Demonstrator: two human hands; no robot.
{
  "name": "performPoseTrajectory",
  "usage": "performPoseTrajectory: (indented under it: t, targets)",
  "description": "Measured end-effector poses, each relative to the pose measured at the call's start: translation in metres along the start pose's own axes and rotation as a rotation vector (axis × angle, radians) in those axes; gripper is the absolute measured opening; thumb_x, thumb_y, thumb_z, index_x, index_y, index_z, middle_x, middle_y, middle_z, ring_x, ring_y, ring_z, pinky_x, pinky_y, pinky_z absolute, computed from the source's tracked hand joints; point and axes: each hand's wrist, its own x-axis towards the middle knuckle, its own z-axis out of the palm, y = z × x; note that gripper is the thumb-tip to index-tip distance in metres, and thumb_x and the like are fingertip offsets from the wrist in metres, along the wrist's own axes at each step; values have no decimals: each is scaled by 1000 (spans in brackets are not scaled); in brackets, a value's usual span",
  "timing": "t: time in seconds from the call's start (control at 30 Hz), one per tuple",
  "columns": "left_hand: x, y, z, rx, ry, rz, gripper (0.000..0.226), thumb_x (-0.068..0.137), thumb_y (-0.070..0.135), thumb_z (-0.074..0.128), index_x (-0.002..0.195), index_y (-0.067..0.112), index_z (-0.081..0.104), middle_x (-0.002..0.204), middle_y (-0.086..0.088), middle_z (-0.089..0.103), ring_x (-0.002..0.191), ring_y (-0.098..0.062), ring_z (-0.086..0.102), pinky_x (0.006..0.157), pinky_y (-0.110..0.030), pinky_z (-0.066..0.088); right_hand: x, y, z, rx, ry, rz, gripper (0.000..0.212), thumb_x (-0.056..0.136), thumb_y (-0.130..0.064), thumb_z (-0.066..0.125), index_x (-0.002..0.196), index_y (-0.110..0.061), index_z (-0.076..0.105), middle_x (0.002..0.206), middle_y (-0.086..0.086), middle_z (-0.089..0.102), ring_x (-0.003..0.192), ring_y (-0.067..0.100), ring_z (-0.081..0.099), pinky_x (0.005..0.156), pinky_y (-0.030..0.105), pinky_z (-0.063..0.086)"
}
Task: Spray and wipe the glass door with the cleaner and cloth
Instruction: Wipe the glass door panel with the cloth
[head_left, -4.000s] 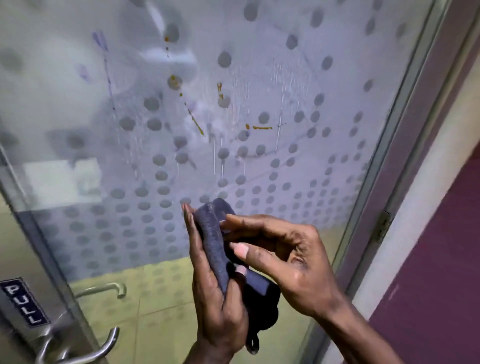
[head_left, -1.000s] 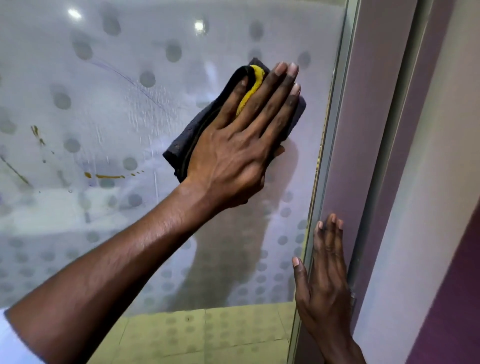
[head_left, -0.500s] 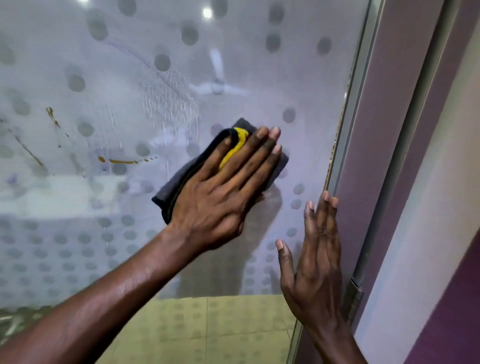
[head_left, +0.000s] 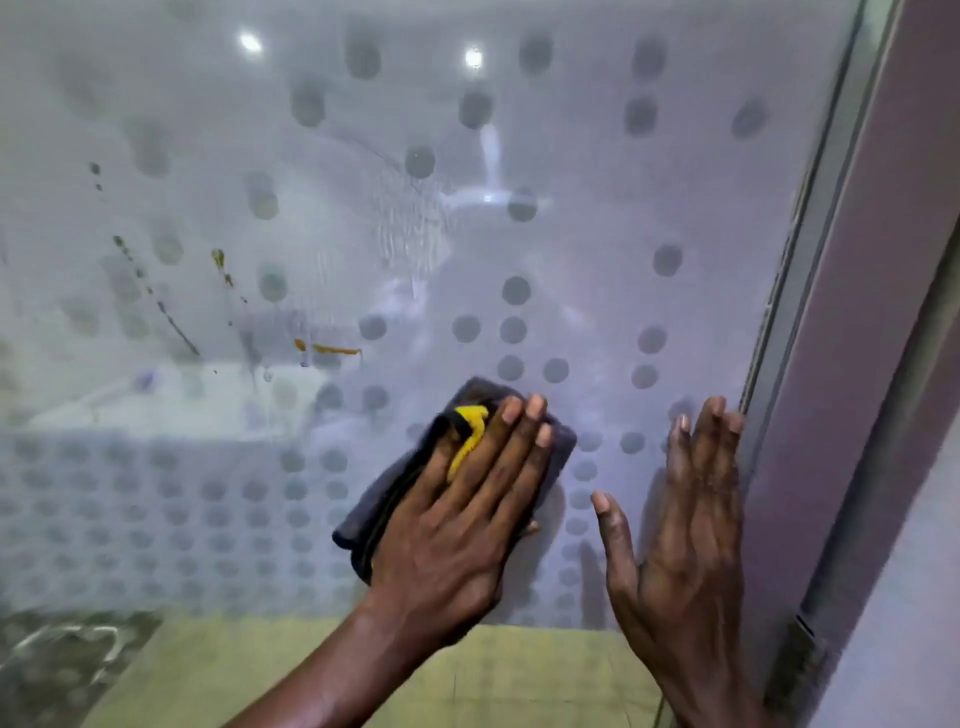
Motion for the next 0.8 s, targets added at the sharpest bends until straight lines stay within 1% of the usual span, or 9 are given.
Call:
performPoseTrajectory:
  t: [0.07, 0.13, 0.27, 0.4, 0.47, 0.57, 0.7, 0.73, 0.8]
  targets:
    - [-5, -3, -2, -7, -26, 70, 87, 101, 12, 59, 179, 8, 21, 191, -9, 12, 178, -25, 10, 146, -47, 0, -1, -15, 5, 9, -9, -71, 80, 102, -23, 65, 167, 5, 28, 181, 24, 17, 171, 42, 15, 138, 54, 22]
    - [17, -19, -12, -9, 8, 86, 84, 103, 12, 56, 179, 8, 21, 191, -8, 11, 178, -24, 9, 145, -47, 2, -4, -31, 11, 31, -33, -146, 75, 102, -13, 61, 167, 4, 29, 181, 22, 18, 171, 40, 17, 138, 53, 23]
    - [102, -75, -44, 20, 163, -27, 66, 118, 27, 38, 177, 1, 23, 188, -20, 17, 177, -36, 16, 144, -56, 11, -6, -44, 19, 78, -59, -117, 73, 103, -10, 56, 168, 4, 25, 182, 22, 17, 171, 40, 14, 138, 54, 23]
    - [155, -116, -62, 72, 216, -26, 67, 122, 36, 30, 176, -2, 23, 185, -27, 23, 174, -44, 20, 143, -59, 14, -8, -46, 23, 89, -58, -96, 72, 105, -12, 55, 168, 4, 24, 182, 21, 16, 172, 39, 11, 136, 59, 25]
    - [137, -113, -55, 88, 200, 32, 68, 122, 36, 32, 176, -2, 21, 186, -26, 20, 176, -42, 17, 144, -57, 11, -8, -47, 25, 107, -47, -97, 72, 105, -12, 56, 168, 5, 25, 182, 21, 17, 172, 39, 12, 135, 61, 27]
    - [57, -81, -30, 13, 126, 55, 70, 120, 34, 40, 178, 1, 17, 189, -17, 13, 178, -33, 9, 145, -52, 5, -9, -44, 27, 98, -38, -105, 71, 105, -13, 56, 168, 5, 27, 181, 23, 18, 171, 40, 14, 135, 62, 28]
    - [-70, -42, -1, 35, -46, 46, 98, 98, 19, 72, 179, 6, 20, 191, -10, 10, 178, -25, 11, 145, -49, -1, -9, -42, 30, 95, -25, -119, 70, 107, -16, 54, 168, 4, 26, 182, 23, 18, 171, 41, 14, 134, 63, 28]
    - [-84, -41, 1, 41, -86, 66, 100, 93, 15, 72, 179, 6, 21, 191, -9, 11, 178, -24, 12, 145, -48, -1, -10, -44, 31, 94, -25, -116, 70, 107, -16, 54, 168, 4, 26, 182, 23, 17, 171, 41, 13, 135, 63, 27]
    - [-82, -51, -3, 13, -96, 102, 90, 98, 15, 63, 179, 8, 23, 190, -8, 15, 178, -23, 15, 145, -48, 2, -11, -47, 33, 93, -25, -97, 72, 107, -16, 56, 169, 4, 25, 182, 23, 16, 171, 42, 13, 135, 62, 26]
